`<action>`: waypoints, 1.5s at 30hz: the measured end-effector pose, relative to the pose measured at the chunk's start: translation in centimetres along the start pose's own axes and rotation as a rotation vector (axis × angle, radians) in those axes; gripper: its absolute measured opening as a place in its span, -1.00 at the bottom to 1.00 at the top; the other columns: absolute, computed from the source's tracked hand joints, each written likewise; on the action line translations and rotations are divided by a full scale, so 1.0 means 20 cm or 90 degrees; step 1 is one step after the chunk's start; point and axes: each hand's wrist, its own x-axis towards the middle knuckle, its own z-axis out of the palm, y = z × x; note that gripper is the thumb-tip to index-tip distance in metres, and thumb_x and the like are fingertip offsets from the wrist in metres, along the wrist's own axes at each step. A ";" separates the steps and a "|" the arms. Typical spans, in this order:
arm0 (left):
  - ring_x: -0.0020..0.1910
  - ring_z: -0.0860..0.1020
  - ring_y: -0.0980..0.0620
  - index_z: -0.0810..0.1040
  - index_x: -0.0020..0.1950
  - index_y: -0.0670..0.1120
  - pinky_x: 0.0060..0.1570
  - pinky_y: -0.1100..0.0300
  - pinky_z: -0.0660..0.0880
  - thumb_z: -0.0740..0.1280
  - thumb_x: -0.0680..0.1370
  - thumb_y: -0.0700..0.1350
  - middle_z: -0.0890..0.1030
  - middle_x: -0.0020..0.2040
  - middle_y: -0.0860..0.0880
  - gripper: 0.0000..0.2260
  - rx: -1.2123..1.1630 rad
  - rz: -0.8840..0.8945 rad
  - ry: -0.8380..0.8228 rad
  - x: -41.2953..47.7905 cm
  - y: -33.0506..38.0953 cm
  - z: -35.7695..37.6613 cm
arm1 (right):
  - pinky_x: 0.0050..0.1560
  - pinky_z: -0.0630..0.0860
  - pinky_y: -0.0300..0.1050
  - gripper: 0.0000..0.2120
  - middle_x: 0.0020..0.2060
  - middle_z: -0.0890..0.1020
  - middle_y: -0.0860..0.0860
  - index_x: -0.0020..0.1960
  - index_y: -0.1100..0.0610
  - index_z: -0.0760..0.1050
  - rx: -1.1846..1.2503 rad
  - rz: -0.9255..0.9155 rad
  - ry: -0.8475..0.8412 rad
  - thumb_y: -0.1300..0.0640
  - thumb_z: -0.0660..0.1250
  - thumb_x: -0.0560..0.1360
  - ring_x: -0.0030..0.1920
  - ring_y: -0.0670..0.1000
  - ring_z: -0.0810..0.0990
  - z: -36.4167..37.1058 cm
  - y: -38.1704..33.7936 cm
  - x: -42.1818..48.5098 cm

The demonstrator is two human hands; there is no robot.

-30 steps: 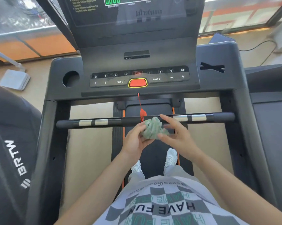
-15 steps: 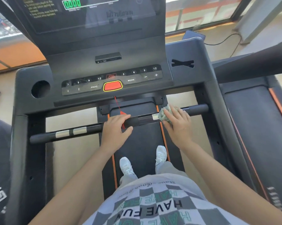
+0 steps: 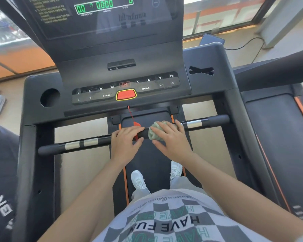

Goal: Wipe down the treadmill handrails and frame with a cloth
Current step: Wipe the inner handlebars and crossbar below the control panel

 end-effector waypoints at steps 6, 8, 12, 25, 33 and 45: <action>0.18 0.56 0.13 0.62 0.21 0.20 0.18 0.16 0.22 0.46 0.51 -0.01 0.64 0.19 0.25 -0.71 -0.035 -0.022 0.020 0.00 -0.01 0.02 | 0.44 0.20 0.23 -0.64 0.34 0.55 -0.04 0.34 -0.04 0.53 -0.075 0.099 0.049 -0.09 0.28 0.57 0.38 0.08 0.48 -0.08 0.19 -0.11; 0.18 0.56 0.14 0.63 0.21 0.20 0.19 0.13 0.24 0.46 0.50 -0.01 0.65 0.18 0.25 -0.72 -0.044 -0.026 0.022 0.00 -0.01 0.03 | 0.44 0.21 0.24 -0.65 0.36 0.54 -0.01 0.35 -0.03 0.53 -0.085 0.135 0.068 -0.05 0.25 0.59 0.39 0.11 0.47 -0.06 0.19 -0.12; 0.17 0.55 0.15 0.63 0.21 0.20 0.18 0.16 0.22 0.47 0.50 -0.01 0.64 0.18 0.25 -0.71 -0.046 -0.030 0.028 0.00 -0.01 0.04 | 0.45 0.20 0.23 -0.66 0.36 0.53 0.01 0.37 -0.01 0.50 -0.073 0.110 0.053 -0.02 0.25 0.62 0.42 0.15 0.44 0.02 0.04 -0.07; 0.06 0.59 -0.01 0.65 0.16 0.08 0.30 -0.08 0.37 0.40 0.45 -0.07 0.68 0.04 0.12 -0.71 -0.025 -0.065 0.070 -0.02 0.06 0.07 | 0.35 0.28 0.23 -0.72 0.28 0.57 -0.03 0.31 -0.05 0.53 -0.183 0.215 0.119 0.01 0.25 0.62 0.30 0.09 0.52 -0.10 0.32 -0.14; -0.01 0.58 -0.03 0.64 0.12 0.06 0.22 -0.03 0.40 0.43 0.42 -0.15 0.66 -0.09 0.13 -0.71 -0.004 -0.117 0.052 -0.01 0.13 0.06 | 0.39 0.22 0.24 -0.68 0.31 0.56 0.02 0.32 0.02 0.52 -0.228 0.307 0.140 0.03 0.18 0.62 0.40 0.13 0.45 -0.19 0.46 -0.22; 0.05 0.60 -0.10 0.64 0.12 0.02 0.15 -0.05 0.46 0.37 0.42 -0.04 0.68 0.02 0.06 -0.72 0.041 -0.147 0.021 0.00 0.22 0.03 | 0.29 0.35 0.17 -0.65 0.29 0.59 -0.04 0.28 -0.02 0.55 -0.215 0.125 0.198 0.17 0.36 0.51 0.31 0.11 0.52 -0.12 0.42 -0.23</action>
